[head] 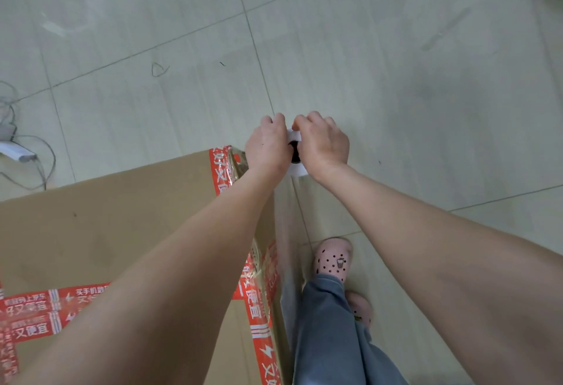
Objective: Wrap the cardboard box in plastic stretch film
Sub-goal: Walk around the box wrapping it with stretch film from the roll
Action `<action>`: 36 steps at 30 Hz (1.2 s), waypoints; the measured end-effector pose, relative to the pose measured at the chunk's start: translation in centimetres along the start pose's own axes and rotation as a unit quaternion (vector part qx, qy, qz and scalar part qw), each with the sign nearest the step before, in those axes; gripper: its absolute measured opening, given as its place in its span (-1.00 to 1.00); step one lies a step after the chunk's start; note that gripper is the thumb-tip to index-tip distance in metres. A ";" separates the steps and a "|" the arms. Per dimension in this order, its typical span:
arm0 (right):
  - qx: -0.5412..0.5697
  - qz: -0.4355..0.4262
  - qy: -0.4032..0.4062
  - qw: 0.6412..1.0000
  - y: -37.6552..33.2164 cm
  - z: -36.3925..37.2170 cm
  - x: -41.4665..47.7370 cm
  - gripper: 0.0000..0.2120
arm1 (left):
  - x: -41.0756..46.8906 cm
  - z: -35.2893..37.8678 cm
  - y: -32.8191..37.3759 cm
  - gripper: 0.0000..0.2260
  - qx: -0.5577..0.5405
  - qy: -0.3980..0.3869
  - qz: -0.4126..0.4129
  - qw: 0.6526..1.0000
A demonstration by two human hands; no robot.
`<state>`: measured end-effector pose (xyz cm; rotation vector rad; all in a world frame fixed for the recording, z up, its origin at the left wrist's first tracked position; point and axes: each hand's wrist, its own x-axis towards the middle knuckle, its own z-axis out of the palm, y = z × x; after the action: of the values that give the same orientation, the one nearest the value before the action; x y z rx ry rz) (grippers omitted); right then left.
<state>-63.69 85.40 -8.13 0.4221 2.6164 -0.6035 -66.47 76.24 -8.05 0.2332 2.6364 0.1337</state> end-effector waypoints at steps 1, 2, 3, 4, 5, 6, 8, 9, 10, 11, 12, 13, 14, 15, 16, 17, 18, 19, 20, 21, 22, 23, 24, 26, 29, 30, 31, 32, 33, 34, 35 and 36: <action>0.002 0.005 -0.004 1.000 -0.5 0.1 0.2 -0.67 | 0.1 -0.3 -0.3 -0.77 0.009 0.004 0.008 1.000; 0.008 0.023 -0.009 1.000 -0.8 0.4 0.3 -0.65 | 0.2 -0.6 -0.5 -0.77 0.021 0.004 0.021 1.000; 0.016 0.048 -0.011 0.999 -1.0 0.7 0.2 -0.65 | 0.2 -0.8 -0.6 -0.77 0.035 0.003 0.037 0.999; 0.026 0.077 -0.013 0.997 -1.1 0.9 0.0 -0.67 | 0.1 -0.9 -0.7 -0.77 0.046 -0.003 0.054 0.997; 0.035 0.104 -0.017 0.994 -1.1 1.1 -0.1 -0.70 | -0.1 -1.0 -0.6 -0.76 0.054 -0.010 0.069 0.996; 0.041 0.122 -0.019 0.992 -0.9 1.2 -0.1 -0.73 | -0.1 -0.9 -0.5 -0.75 0.062 -0.016 0.081 0.995; 0.034 0.120 -0.016 0.992 -0.8 1.2 0.0 -0.78 | 0.1 -0.6 -0.3 -0.73 0.078 -0.021 0.099 0.992; 0.021 0.105 -0.014 0.994 -0.8 1.1 0.2 -0.79 | 0.4 -0.6 -0.2 -0.74 0.080 -0.025 0.101 0.991; 0.006 0.084 -0.013 0.996 -0.9 0.8 0.3 -0.81 | 0.8 -0.7 -0.2 -0.76 0.079 -0.029 0.098 0.992; -0.010 0.060 -0.014 0.998 -0.9 0.5 0.6 -0.81 | 1.2 -0.9 -0.2 -0.78 0.077 -0.031 0.093 0.992; -0.026 0.031 -0.018 0.999 -1.0 0.2 0.8 -0.80 | 1.4 -0.9 -0.4 -0.80 0.066 -0.034 0.080 0.994; -0.043 -0.006 -0.026 0.999 -1.1 -0.2 1.1 -0.79 | 1.5 -0.9 -0.5 -0.82 0.041 -0.036 0.058 0.997; -0.058 -0.047 -0.034 0.997 -1.3 -0.5 1.6 -0.77 | 1.6 -0.9 -0.8 -0.83 0.005 -0.034 0.027 0.999; -0.067 -0.085 -0.042 0.993 -1.5 -0.5 1.9 -0.74 | 1.6 -0.9 -1.1 -0.83 -0.031 -0.030 -0.008 0.999; -0.068 -0.105 -0.043 0.991 -1.7 -0.5 2.1 -0.71 | 1.6 -0.9 -1.4 -0.82 -0.057 -0.023 -0.039 0.997; -0.060 -0.100 -0.043 0.992 -2.0 -0.4 2.4 -0.66 | 1.7 -1.0 -1.6 -0.80 -0.068 -0.017 -0.061 0.996; -0.040 -0.065 -0.044 0.996 -2.2 -0.2 2.6 -0.63 | 1.8 -1.1 -1.7 -0.78 -0.067 -0.014 -0.074 0.995; -0.014 -0.013 -0.047 0.999 -2.1 -0.2 2.8 -0.62 | 1.9 -1.2 -1.7 -0.77 -0.060 -0.013 -0.081 0.995; 0.011 0.034 -0.045 0.998 -1.9 -0.1 3.0 -0.64 | 2.0 -1.3 -1.6 -0.77 -0.056 -0.014 -0.082 0.995; 0.021 0.057 -0.042 0.997 -1.7 -0.1 3.1 -0.68 | 2.1 -1.4 -1.4 -0.77 -0.054 -0.016 -0.078 0.995; 0.015 0.057 -0.043 0.997 -1.6 -0.2 3.2 -0.71 | 2.2 -1.5 -1.1 -0.77 -0.049 -0.020 -0.069 0.996; 0.004 0.045 -0.047 0.998 -1.6 -0.3 3.4 -0.74 | 2.3 -1.5 -0.9 -0.77 -0.036 -0.024 -0.053 0.998; -0.002 0.031 -0.050 0.998 -1.6 -0.4 3.5 -0.76 | 2.5 -1.6 -0.7 -0.76 -0.017 -0.029 -0.032 0.999; -0.010 0.000 -0.056 0.998 -1.8 -0.8 3.8 -0.79 | 3.1 -1.9 -0.5 -0.76 0.011 -0.036 -0.001 0.999; -0.063 -0.079 -0.074 0.992 -2.3 -1.9 4.9 -0.78 | 4.0 -2.3 -0.9 -0.80 -0.017 -0.043 -0.018 0.999; -0.082 -0.113 -0.083 0.987 -2.6 -2.4 5.4 -0.77 | 4.1 -2.3 -1.1 -0.81 -0.051 -0.036 -0.043 0.997; -0.095 -0.142 -0.090 0.981 -2.9 -2.7 5.9 -0.77 | 4.3 -2.2 -1.4 -0.82 -0.085 -0.025 -0.074 0.993; -0.104 -0.167 -0.096 0.976 -3.3 -2.9 6.4 -0.76 | 4.4 -2.2 -1.5 -0.82 -0.113 -0.015 -0.104 0.988; -0.111 -0.183 -0.100 0.972 -3.7 -3.0 6.8 -0.73 | 4.6 -2.3 -1.7 -0.81 -0.129 -0.007 -0.130 0.983; -0.116 -0.187 -0.100 0.970 -4.0 -3.0 7.2 -0.68 | 4.9 -2.4 -1.9 -0.80 -0.137 -0.002 -0.151 0.979; -0.111 -0.169 -0.101 0.974 -4.2 -2.9 7.5 -0.63 | 5.2 -2.6 -2.2 -0.80 -0.141 -0.001 -0.171 0.975; -0.094 -0.127 -0.106 0.982 -4.3 -2.8 7.8 -0.60 | 5.6 -2.8 -2.5 -0.80 -0.144 -0.003 -0.194 0.970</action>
<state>-73.01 84.50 -8.00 -0.0344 2.5083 -0.4471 -73.00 74.72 -8.50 -0.3772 2.5594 0.3774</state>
